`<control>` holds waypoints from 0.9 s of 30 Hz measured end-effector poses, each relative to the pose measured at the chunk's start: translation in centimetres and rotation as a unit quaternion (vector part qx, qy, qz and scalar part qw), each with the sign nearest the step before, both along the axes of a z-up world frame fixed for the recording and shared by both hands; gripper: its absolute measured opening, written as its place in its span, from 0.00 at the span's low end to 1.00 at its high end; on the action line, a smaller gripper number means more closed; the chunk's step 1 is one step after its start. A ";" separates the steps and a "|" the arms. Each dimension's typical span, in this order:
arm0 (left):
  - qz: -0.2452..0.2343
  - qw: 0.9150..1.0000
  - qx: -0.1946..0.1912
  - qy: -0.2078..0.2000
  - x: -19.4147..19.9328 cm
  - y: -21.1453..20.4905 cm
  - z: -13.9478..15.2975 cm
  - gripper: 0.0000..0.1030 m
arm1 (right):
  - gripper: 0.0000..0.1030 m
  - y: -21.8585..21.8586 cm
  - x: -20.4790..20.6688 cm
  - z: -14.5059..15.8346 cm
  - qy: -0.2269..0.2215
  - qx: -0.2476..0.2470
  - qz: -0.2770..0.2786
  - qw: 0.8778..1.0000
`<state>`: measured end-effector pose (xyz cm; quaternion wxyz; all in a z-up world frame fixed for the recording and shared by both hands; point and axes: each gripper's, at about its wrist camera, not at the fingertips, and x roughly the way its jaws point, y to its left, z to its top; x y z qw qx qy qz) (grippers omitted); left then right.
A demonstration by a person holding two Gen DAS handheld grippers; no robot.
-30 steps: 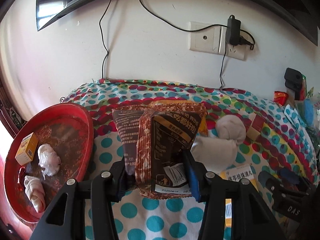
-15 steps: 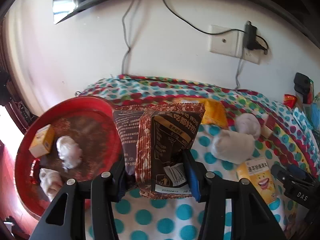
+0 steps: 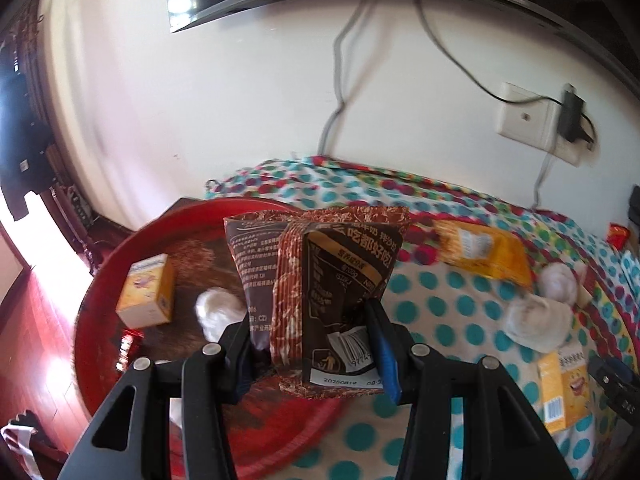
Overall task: Organize objects
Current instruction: 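Carry the brown snack packet over the red tray with the left gripper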
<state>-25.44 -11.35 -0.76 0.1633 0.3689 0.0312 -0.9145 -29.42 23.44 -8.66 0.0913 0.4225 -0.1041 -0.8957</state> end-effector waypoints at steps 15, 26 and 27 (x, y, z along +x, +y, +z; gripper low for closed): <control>0.074 0.997 -0.026 -0.020 -1.4 -9.8 1.6 0.48 | 0.99 0.0 0.0 0.0 0.000 0.000 0.000 1.000; 0.108 0.993 -0.003 -0.051 -3.8 -13.1 -0.8 0.48 | 1.00 0.1 0.0 0.0 0.000 -0.002 0.000 1.000; 0.108 0.993 -0.002 -0.054 -4.1 -13.1 -1.1 0.48 | 1.00 0.0 0.0 0.0 0.001 -0.002 0.000 1.000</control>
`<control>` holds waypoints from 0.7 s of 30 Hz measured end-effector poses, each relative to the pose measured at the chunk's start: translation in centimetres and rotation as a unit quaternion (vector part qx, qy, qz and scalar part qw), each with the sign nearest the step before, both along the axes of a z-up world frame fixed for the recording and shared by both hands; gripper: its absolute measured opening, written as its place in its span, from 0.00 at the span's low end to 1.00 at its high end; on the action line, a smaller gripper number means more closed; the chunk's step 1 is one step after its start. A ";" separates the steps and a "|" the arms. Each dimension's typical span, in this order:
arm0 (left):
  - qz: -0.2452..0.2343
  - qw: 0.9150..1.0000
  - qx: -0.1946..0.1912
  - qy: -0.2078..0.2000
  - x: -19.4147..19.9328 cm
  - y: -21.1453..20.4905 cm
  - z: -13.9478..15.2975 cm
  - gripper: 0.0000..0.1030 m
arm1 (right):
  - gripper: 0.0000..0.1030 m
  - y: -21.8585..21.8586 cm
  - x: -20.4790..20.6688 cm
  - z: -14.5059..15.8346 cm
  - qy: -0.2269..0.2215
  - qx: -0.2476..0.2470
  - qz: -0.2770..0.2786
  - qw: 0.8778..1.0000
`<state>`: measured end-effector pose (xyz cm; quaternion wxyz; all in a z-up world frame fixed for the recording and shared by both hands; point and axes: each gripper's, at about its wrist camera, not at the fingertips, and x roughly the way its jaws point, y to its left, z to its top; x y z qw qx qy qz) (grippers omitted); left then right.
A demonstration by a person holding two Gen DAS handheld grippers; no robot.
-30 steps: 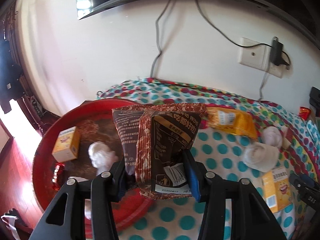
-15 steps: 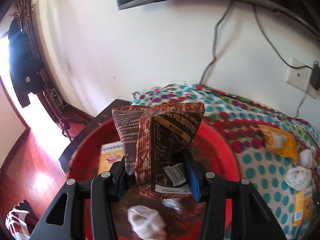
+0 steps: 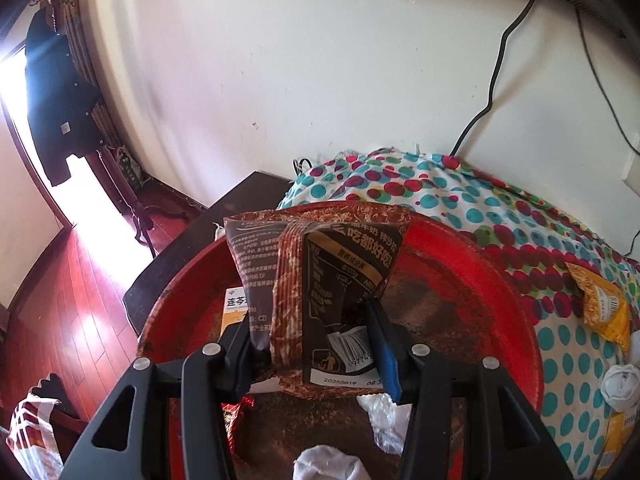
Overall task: Organize objects
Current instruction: 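Carry the brown snack packet over the red tray with the left gripper, then release the brown packet into the tray with the left gripper while the right gripper grasps a white sock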
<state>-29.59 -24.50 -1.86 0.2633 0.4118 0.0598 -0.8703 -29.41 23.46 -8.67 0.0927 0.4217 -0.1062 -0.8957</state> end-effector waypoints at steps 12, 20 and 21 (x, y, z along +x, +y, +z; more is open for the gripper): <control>-0.003 0.999 0.027 -0.030 -2.2 -1.1 -3.0 0.49 | 1.00 -2.0 0.7 0.8 0.028 0.011 0.039 0.999; -0.030 0.996 0.033 -0.074 -3.6 -0.8 -4.3 0.62 | 1.00 -6.9 -0.5 1.9 0.038 0.038 0.109 0.993; -0.036 0.995 0.032 -0.085 -3.7 -0.6 -4.3 0.64 | 0.99 -7.5 -0.7 1.9 0.037 0.041 0.117 0.992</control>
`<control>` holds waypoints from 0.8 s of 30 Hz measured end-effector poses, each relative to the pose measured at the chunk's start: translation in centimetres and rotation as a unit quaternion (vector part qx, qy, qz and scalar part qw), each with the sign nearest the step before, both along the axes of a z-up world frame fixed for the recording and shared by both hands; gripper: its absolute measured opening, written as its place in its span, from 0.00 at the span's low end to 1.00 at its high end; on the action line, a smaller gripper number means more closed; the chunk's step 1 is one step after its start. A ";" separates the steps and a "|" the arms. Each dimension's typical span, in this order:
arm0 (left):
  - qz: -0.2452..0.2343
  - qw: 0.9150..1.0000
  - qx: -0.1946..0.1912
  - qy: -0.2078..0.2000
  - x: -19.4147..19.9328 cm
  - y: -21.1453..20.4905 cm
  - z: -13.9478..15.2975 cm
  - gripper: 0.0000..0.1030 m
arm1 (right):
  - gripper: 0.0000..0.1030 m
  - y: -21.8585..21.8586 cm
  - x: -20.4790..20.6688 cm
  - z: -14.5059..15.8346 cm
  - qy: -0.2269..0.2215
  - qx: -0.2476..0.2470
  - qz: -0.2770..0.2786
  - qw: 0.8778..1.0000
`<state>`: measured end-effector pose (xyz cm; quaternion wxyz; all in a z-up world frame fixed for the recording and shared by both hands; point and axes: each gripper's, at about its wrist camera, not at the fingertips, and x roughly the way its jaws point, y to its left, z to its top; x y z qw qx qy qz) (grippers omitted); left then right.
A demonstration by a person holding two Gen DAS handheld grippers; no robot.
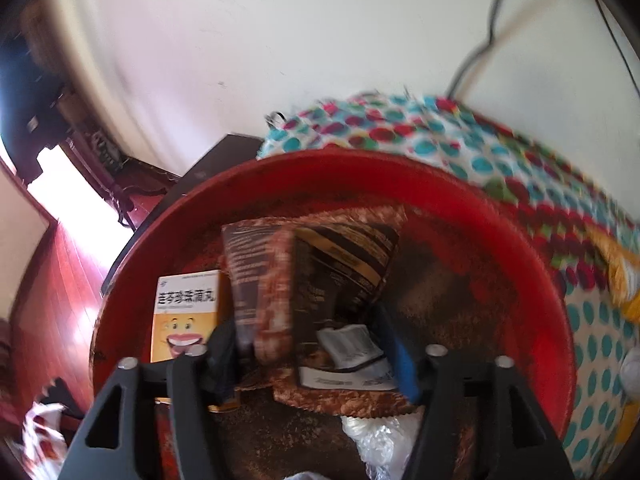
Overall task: Organize objects
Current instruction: 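Release the brown packet into the tray with the left gripper while the right gripper grasps a white sock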
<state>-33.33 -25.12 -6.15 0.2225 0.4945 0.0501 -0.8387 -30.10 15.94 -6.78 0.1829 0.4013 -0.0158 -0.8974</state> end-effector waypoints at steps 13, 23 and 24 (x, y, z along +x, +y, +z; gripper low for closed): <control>-0.027 0.985 0.022 0.169 13.5 1.5 7.9 0.66 | 0.45 -4.5 -2.7 -1.2 -0.003 0.076 0.048 0.996; -0.039 0.982 0.020 0.183 25.2 6.6 4.5 0.66 | 0.21 -4.6 -1.8 0.1 0.024 0.063 0.043 0.997; -0.043 0.982 0.021 0.183 25.8 7.1 4.1 0.66 | 0.19 -4.7 -1.7 0.4 0.026 0.063 0.043 0.997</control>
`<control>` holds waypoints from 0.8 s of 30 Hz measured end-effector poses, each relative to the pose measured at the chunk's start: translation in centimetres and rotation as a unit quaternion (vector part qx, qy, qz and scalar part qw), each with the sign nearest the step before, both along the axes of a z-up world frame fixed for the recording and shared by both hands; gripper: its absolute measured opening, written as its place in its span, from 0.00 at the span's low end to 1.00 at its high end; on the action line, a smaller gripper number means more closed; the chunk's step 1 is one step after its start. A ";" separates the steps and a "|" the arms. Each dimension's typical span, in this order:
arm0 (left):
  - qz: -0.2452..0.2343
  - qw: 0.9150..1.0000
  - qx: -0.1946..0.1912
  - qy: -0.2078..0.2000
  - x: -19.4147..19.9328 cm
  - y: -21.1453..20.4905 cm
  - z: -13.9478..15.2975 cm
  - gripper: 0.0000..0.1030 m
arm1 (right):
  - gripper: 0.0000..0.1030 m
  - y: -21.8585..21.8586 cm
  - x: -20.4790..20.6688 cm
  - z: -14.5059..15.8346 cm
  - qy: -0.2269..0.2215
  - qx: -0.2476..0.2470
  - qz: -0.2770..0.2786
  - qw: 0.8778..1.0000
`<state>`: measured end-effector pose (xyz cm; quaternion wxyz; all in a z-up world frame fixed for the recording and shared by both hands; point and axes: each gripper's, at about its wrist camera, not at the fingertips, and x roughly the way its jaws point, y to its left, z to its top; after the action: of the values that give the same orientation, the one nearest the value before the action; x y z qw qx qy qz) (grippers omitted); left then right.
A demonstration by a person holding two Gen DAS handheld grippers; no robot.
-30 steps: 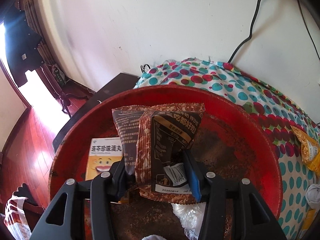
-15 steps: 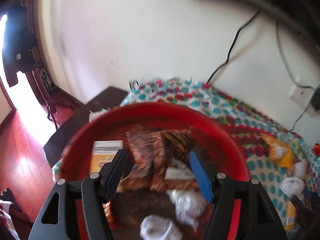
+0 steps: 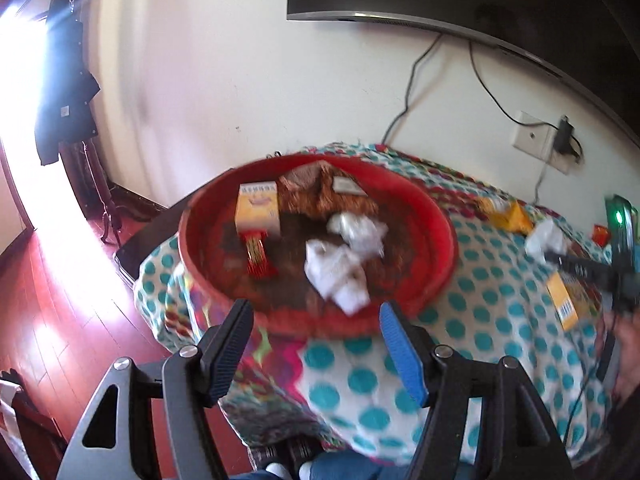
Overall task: Organize objects
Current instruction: 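Release the brown packet into the tray with the left gripper while the right gripper grasps a white sock, then carry the white sock over the red tray and release it with the right gripper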
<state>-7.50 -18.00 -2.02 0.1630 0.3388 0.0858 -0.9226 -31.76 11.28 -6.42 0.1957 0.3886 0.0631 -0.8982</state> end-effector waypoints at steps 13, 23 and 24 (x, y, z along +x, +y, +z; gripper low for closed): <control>0.007 1.000 -0.006 0.016 3.8 1.2 -0.8 0.66 | 0.19 -7.7 4.3 3.8 0.033 0.022 0.066 0.997; 0.055 0.998 0.010 0.019 6.9 -1.7 -1.6 0.66 | 0.19 -19.1 10.2 3.8 0.024 0.022 0.168 0.985; 0.059 0.998 0.013 0.020 7.1 -1.9 -1.6 0.66 | 0.19 -20.1 10.7 3.6 0.021 0.022 0.177 0.984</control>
<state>-0.43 -19.93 -3.57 0.2112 0.3168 0.1208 -0.9167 -21.10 -8.77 -2.80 0.3418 0.3563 0.1546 -0.8558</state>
